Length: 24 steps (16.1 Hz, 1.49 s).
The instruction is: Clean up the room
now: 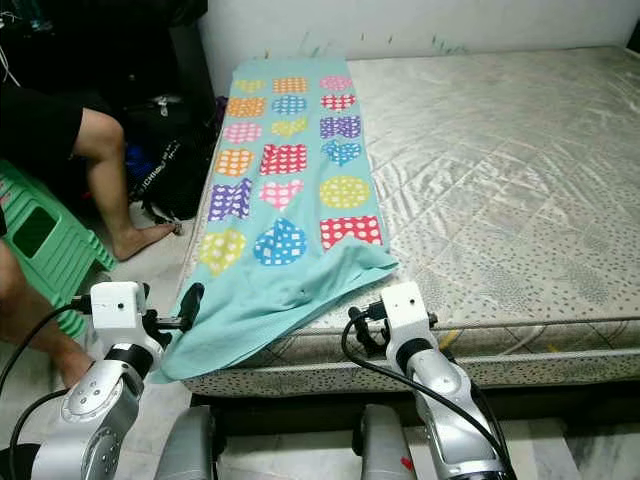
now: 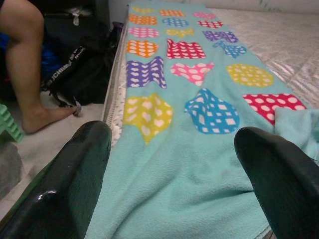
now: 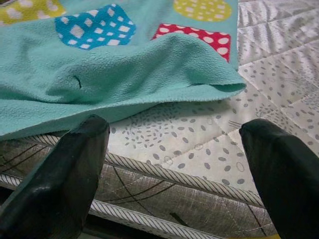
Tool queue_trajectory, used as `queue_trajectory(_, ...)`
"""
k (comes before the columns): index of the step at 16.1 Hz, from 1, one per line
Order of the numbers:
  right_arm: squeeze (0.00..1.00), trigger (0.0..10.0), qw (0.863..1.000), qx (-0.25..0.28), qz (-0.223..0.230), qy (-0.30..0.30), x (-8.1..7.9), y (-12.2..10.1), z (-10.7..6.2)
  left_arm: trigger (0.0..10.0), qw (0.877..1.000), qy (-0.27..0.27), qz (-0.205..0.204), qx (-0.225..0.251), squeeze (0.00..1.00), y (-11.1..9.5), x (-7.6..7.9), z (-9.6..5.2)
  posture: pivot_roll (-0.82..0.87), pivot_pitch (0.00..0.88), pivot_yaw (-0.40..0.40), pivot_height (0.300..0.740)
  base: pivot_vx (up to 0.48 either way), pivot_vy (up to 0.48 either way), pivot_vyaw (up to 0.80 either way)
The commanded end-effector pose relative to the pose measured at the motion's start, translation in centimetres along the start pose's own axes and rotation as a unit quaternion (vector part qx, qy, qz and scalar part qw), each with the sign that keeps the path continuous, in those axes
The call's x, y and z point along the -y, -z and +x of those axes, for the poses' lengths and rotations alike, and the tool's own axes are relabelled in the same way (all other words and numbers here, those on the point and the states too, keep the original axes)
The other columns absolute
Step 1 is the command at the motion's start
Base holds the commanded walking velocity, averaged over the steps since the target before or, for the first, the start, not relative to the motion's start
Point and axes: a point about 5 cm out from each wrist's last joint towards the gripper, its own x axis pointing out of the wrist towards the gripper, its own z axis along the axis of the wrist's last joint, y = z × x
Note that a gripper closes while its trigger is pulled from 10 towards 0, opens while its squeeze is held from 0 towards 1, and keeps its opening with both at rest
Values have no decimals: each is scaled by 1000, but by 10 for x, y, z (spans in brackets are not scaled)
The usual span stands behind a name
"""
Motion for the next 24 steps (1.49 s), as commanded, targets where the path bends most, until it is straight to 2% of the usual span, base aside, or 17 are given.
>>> queue_trajectory(1, 0, 10000, 1000, 16, -1, -7, -2, -7, 1, 10000, 1000, -7, 8, 5, 0, -2, -2, -1, -125, 0, 38, 542, 0, 0, 0)
queue_trajectory(15, 0, 10000, 999, 29, 9, -18, -6, -8, 1, 10000, 1000, 15, -5, 15, 0, -5, 2, -3, -125, 0, 40, 527, 0, 0, 0)
queue_trajectory(24, 0, 10000, 999, 32, 4, -23, -7, -9, 2, 10000, 1000, 24, -4, 16, 0, -6, 3, -3, -126, 0, 41, 527, 353, 0, 0)
